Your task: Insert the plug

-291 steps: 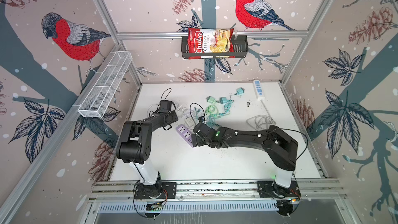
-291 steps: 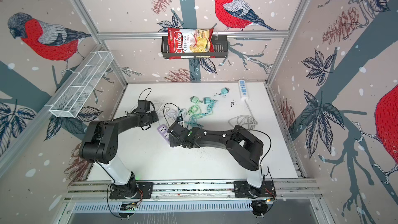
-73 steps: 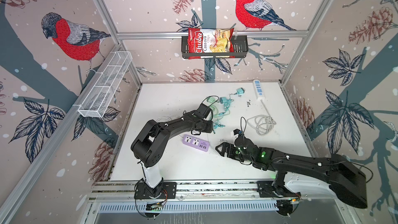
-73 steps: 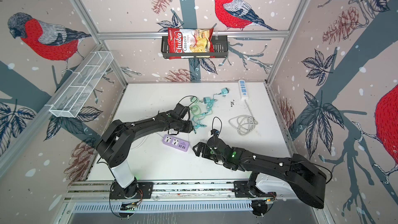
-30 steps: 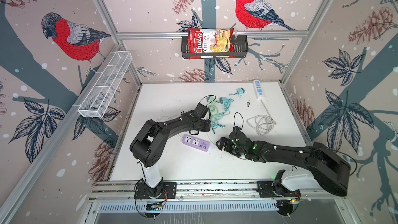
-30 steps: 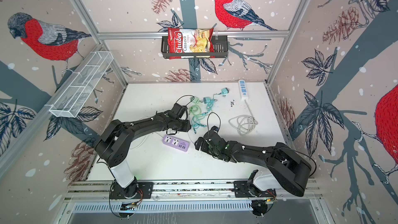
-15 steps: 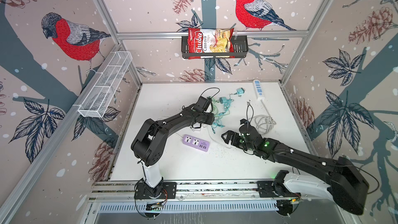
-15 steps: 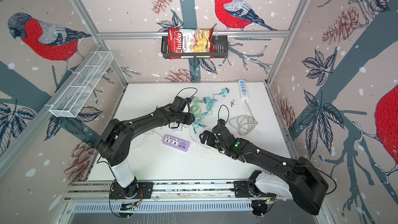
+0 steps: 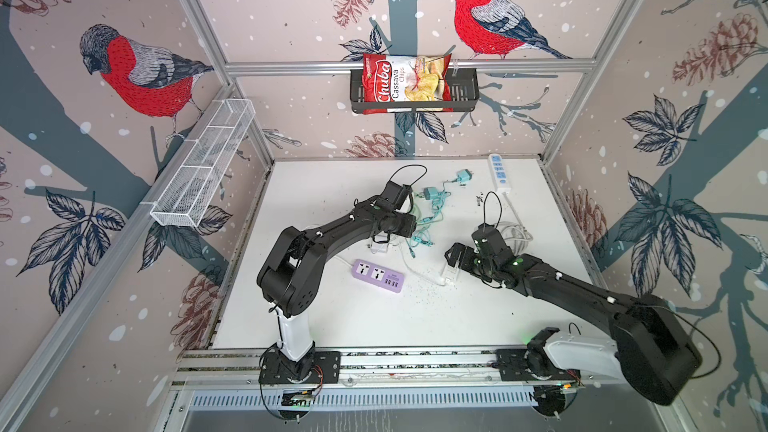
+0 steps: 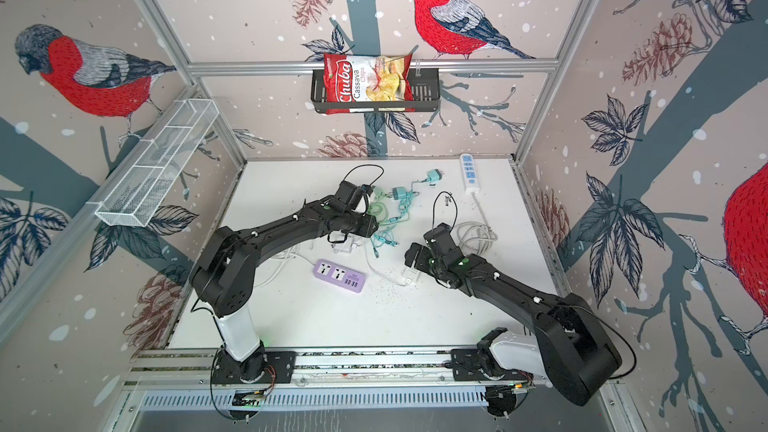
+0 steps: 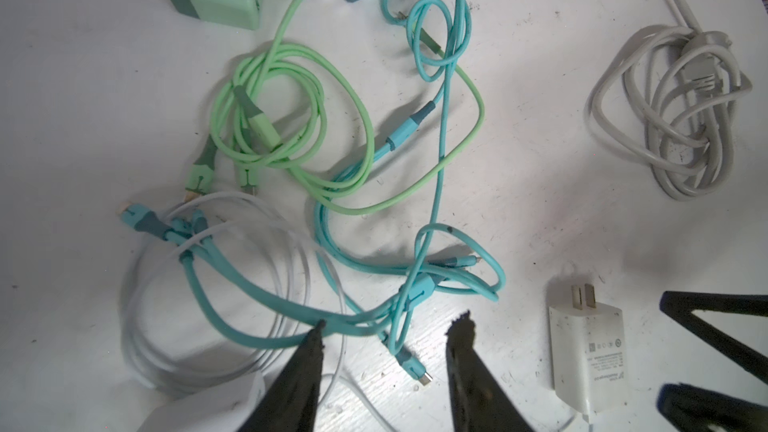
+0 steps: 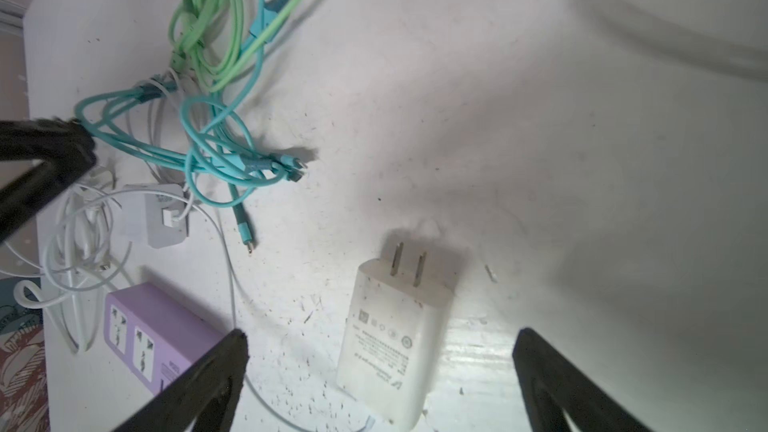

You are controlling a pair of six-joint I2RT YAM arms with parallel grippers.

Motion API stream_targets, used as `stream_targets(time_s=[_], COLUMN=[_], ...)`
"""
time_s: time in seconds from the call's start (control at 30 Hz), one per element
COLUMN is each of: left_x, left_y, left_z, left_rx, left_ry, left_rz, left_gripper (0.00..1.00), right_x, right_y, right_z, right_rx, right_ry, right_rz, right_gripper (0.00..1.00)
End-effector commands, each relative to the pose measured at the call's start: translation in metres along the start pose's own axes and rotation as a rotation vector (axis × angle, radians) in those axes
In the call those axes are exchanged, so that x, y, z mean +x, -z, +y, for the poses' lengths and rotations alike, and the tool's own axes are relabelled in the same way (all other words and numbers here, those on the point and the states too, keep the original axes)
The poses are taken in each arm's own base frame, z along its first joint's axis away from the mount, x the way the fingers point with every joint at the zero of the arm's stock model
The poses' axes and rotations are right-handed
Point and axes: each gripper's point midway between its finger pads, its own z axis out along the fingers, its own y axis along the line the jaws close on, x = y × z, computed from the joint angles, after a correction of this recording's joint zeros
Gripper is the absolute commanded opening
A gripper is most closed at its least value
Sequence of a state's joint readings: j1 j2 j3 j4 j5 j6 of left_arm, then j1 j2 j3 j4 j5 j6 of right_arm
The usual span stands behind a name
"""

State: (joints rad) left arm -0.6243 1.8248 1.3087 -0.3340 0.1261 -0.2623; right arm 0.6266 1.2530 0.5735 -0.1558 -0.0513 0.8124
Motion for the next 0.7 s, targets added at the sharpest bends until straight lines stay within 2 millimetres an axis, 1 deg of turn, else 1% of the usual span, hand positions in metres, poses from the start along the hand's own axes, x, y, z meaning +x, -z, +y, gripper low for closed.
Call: stream_targets(time_s=[0.0, 0.1, 0.27, 0.4, 0.5, 0.53, 0.6, 0.63, 0.67], left_x=[0.004, 0.011, 0.014, 0.024, 0.034, 0.038, 0.045, 0.048, 0.050], left_y=[0.008, 0.013, 0.034, 0.046, 0.049, 0.049, 0.048, 0.047, 0.046], left_z=[0.019, 0.022, 0.023, 0.020, 0.020, 0.019, 0.019, 0.019, 0.019], left_rx=[-0.095, -0.105, -0.109, -0.084, -0.062, -0.057, -0.045, -0.039, -0.035], left_ry=[0.004, 0.016, 0.041, 0.065, 0.082, 0.087, 0.092, 0.094, 0.096], left_rz=[0.015, 0.019, -0.022, -0.046, -0.047, -0.046, -0.039, -0.037, -0.034], left_gripper=[0.48, 0.48, 0.48, 0.49, 0.49, 0.49, 0.49, 0.49, 0.49], right_x=[0.008, 0.012, 0.021, 0.031, 0.037, 0.039, 0.037, 0.037, 0.037], right_y=[-0.008, -0.012, -0.025, -0.038, -0.047, -0.049, -0.051, -0.054, -0.055], right_z=[0.005, 0.009, 0.017, 0.023, 0.020, 0.016, 0.013, 0.011, 0.013], right_rx=[-0.026, -0.035, -0.017, 0.019, 0.118, 0.170, 0.264, 0.303, 0.322], right_ry=[0.022, 0.035, 0.093, 0.147, 0.203, 0.227, 0.268, 0.292, 0.316], right_rz=[0.045, 0.065, 0.122, 0.169, 0.189, 0.196, 0.176, 0.176, 0.169], right_gripper=[0.97, 0.95, 0.93, 0.89, 0.81, 0.79, 0.75, 0.71, 0.67])
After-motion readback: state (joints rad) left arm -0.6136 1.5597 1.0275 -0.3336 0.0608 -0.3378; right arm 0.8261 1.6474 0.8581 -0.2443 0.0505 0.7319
